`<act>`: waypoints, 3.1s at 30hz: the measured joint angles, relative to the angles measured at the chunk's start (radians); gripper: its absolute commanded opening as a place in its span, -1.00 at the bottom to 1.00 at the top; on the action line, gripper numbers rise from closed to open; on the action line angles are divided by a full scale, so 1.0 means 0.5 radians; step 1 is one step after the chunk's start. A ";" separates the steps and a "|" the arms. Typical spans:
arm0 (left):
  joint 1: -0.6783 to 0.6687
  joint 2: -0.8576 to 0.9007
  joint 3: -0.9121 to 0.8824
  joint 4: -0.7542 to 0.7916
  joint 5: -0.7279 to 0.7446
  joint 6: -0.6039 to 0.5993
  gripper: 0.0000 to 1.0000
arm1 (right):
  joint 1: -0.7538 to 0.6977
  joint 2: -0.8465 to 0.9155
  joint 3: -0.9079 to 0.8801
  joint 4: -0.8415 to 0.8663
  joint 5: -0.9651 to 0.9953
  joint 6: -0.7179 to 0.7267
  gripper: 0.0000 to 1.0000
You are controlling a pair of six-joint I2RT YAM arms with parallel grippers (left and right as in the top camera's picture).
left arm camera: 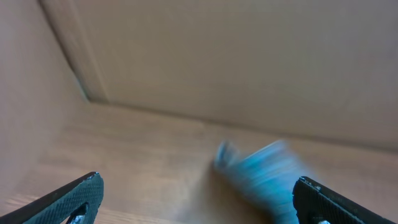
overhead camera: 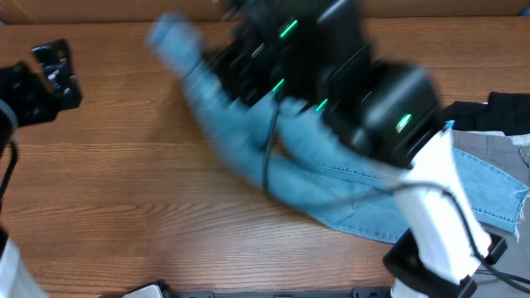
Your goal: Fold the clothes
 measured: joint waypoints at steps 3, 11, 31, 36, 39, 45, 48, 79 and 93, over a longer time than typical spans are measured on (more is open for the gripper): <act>0.032 -0.060 0.095 0.000 -0.030 0.000 1.00 | 0.207 -0.001 -0.001 -0.040 0.330 -0.024 0.68; 0.037 -0.045 0.133 -0.154 -0.005 0.000 1.00 | 0.103 -0.095 -0.003 0.018 0.774 0.012 0.76; -0.503 1.469 0.036 -0.173 0.021 0.290 1.00 | -0.122 -0.542 0.009 -0.031 0.890 0.328 0.76; -0.509 1.872 0.032 0.109 -0.066 0.306 0.91 | -0.122 -0.536 0.008 -0.085 0.892 0.362 0.75; -0.497 2.063 0.032 0.259 -0.061 0.307 0.86 | -0.122 -0.536 0.008 -0.121 0.892 0.369 0.75; -0.497 2.311 0.032 0.498 0.021 0.307 0.75 | -0.122 -0.536 0.008 -0.188 0.891 0.377 0.74; -0.497 2.376 0.032 0.591 0.048 0.307 0.68 | -0.122 -0.536 0.008 -0.215 0.891 0.377 0.74; 0.258 2.467 0.325 0.381 -0.592 -0.192 -0.72 | -0.123 -0.536 0.008 -0.230 0.892 0.377 0.74; 0.747 1.956 0.341 0.340 -0.127 -0.105 0.08 | -0.139 -0.536 0.008 -0.230 0.900 0.439 0.91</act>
